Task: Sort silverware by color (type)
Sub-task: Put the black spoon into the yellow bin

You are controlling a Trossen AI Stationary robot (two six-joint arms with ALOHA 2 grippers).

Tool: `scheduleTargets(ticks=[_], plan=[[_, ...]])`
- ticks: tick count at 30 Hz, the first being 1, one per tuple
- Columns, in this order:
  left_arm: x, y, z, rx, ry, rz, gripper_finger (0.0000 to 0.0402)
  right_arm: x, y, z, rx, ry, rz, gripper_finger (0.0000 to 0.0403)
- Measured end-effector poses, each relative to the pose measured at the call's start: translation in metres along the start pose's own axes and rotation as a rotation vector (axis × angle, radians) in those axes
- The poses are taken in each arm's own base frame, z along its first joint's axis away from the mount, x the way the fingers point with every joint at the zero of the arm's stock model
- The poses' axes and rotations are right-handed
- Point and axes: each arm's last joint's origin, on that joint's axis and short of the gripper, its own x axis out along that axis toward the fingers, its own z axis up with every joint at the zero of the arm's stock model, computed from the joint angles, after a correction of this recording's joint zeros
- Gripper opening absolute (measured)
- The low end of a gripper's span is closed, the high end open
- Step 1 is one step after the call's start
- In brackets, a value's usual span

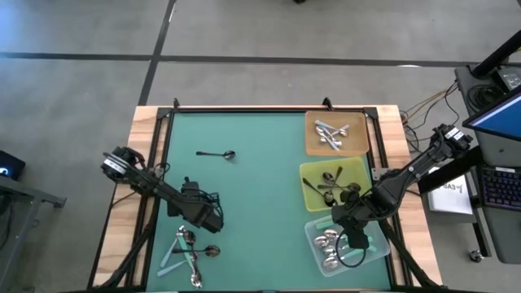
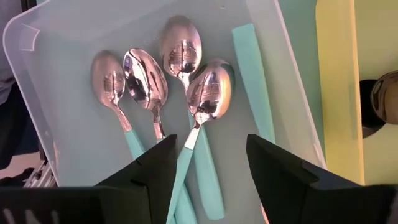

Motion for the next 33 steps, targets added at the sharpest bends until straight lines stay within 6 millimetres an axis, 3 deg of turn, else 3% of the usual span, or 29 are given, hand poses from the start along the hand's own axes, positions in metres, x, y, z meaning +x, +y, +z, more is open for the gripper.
scheduleTargets(ticks=[7,14,17,22,29,33], plan=[[-0.001,-0.002,-0.001,0.002,0.014,-0.015,0.0014,0.0,0.0,0.0,0.01,0.002,0.002,0.0176],[-0.02,-0.013,-0.002,0.087,0.034,-0.097,0.0004,0.0,0.001,-0.001,0.021,0.015,0.021,0.0164],[-0.047,-0.032,-0.005,0.089,0.076,-0.305,0.0004,-0.002,0.001,0.0,0.025,0.004,0.029,0.0157],[-0.088,-0.053,-0.001,0.178,-0.056,-0.543,0.0002,-0.012,0.007,0.008,0.026,-0.063,0.024,0.0146],[-0.15,-0.079,0.008,0.306,-0.272,-0.751,0.0001,-0.034,0.012,0.028,0.12,-0.362,-0.147,0.0137],[-0.177,-0.092,0.013,0.37,-0.379,-0.8,0.0001,-0.043,0.006,0.041,0.16,-0.44,-0.179,0.0148]])
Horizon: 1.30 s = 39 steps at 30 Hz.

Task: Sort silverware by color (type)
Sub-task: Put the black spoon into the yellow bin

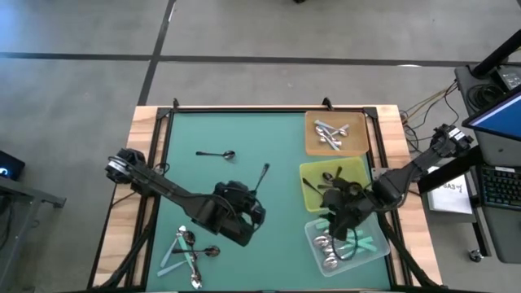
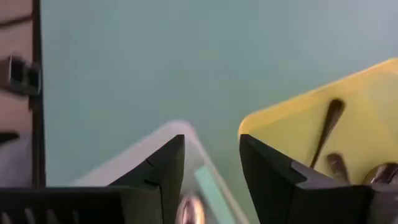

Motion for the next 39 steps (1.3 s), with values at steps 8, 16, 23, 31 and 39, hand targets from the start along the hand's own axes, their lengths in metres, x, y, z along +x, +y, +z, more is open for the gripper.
scheduleTargets(ticks=[8,16,23,31,39], plan=[[0.014,-0.04,0.018,0.116,-0.103,-0.13,0.0,0.001,-0.02,0.033,0.115,-0.127,-0.014,0.0191],[0.031,-0.04,0.017,0.146,-0.216,-0.045,0.0,-0.012,-0.028,0.068,0.063,-0.441,0.025,0.0199],[0.032,-0.042,0.017,0.13,-0.313,-0.001,0.0,-0.007,-0.048,0.088,0.16,-0.568,-0.037,0.0199],[0.033,-0.043,0.017,0.143,-0.328,0.003,0.0,-0.009,-0.071,0.107,0.306,-0.699,-0.047,0.0199],[0.033,-0.045,0.02,0.156,-0.354,0.007,0.0,-0.009,-0.08,0.11,0.352,-0.715,-0.063,0.0199]])
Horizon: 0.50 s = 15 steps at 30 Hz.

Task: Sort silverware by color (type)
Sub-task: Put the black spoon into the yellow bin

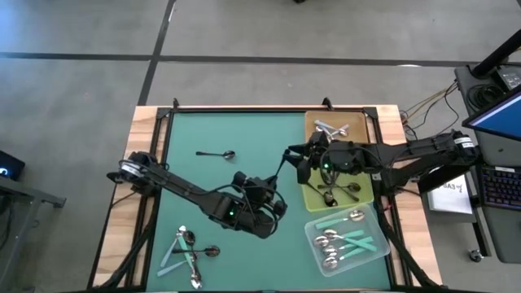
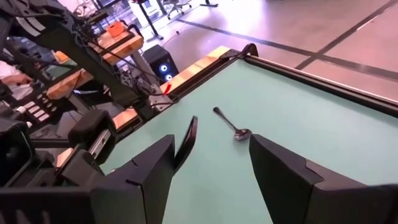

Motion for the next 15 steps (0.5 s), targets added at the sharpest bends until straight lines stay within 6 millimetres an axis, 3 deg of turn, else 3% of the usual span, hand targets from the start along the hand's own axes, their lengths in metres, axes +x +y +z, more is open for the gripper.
scheduleTargets(ticks=[8,15], plan=[[0.003,-0.005,0.005,0.006,-0.012,-0.028,0.0,0.0,0.001,0.002,-0.009,-0.021,0.014,0.0174],[0.011,-0.002,0.008,-0.001,-0.01,-0.013,0.0,0.001,0.0,0.003,-0.069,-0.024,0.008,0.0066]])
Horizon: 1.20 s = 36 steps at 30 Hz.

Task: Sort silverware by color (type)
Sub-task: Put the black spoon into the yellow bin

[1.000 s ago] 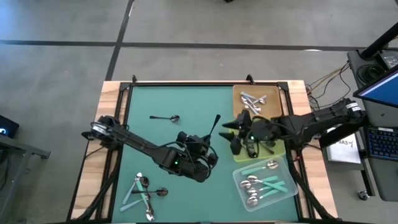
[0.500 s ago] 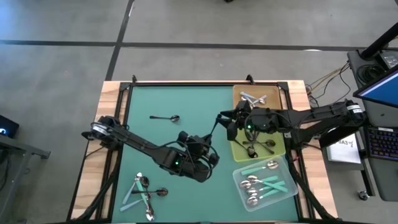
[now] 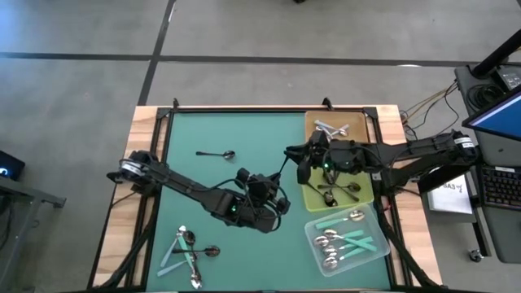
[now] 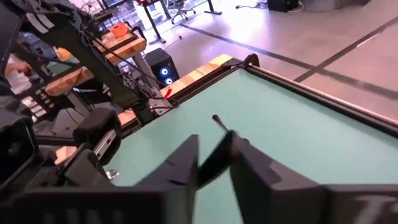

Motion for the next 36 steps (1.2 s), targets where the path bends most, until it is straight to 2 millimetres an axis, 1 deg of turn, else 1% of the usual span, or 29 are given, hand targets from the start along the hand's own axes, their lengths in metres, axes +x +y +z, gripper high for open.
scheduleTargets(ticks=[2,3,6,8,10,15,18,20,21,23,26,29,31,33,36], plan=[[0.002,0.001,0.001,0.0,0.003,0.003,0.0001,0.0,0.001,0.002,-0.024,-0.008,0.018,0.0029],[0.004,0.001,0.001,-0.001,0.003,0.006,0.0003,-0.001,0.001,0.002,-0.046,-0.012,0.023,0.0021],[0.006,0.002,0.002,-0.001,0.004,0.009,0.0015,-0.001,0.003,0.004,-0.089,0.0,0.047,0.0013],[0.006,0.002,0.003,0.008,-0.011,0.022,0.0027,-0.002,0.001,0.002,-0.165,0.042,0.022,0.0009],[0.005,0.002,0.008,0.022,-0.016,0.02,0.0039,-0.005,0.003,0.009,-0.213,0.086,0.011,0.0008],[0.001,0.001,0.016,0.111,0.002,0.004,0.0068,-0.03,0.004,0.035,-0.316,0.295,-0.053,0.0008],[-0.002,0.005,0.02,0.163,0.025,0.022,0.0078,-0.046,0.0,0.036,-0.35,0.49,-0.036,0.0008],[-0.003,0.01,0.018,0.183,0.051,0.047,0.0081,-0.054,-0.002,0.029,-0.349,0.607,-0.03,0.0008],[-0.004,0.014,0.016,0.19,0.068,0.066,0.0081,-0.058,-0.003,0.023,-0.368,0.666,-0.047,0.0008],[-0.005,0.023,0.012,0.175,0.097,0.106,0.0081,-0.061,-0.007,0.006,-0.418,0.764,-0.071,0.0008],[-0.008,0.038,0.005,0.153,0.176,0.173,0.0082,-0.058,-0.013,-0.024,-0.466,0.86,-0.094,0.0008],[-0.013,0.053,-0.001,0.152,0.299,0.238,0.0082,-0.056,-0.023,-0.052,-0.495,0.945,-0.133,0.0008],[-0.019,0.06,-0.004,0.175,0.384,0.269,0.0082,-0.054,-0.031,-0.066,-0.491,0.983,-0.168,0.0008],[-0.024,0.064,-0.007,0.211,0.482,0.287,0.0082,-0.053,-0.037,-0.077,-0.486,1.007,-0.192,0.0008],[-0.034,0.069,-0.012,0.253,0.673,0.314,0.0082,-0.054,-0.042,-0.086,-0.498,1.038,-0.21,0.0009]])
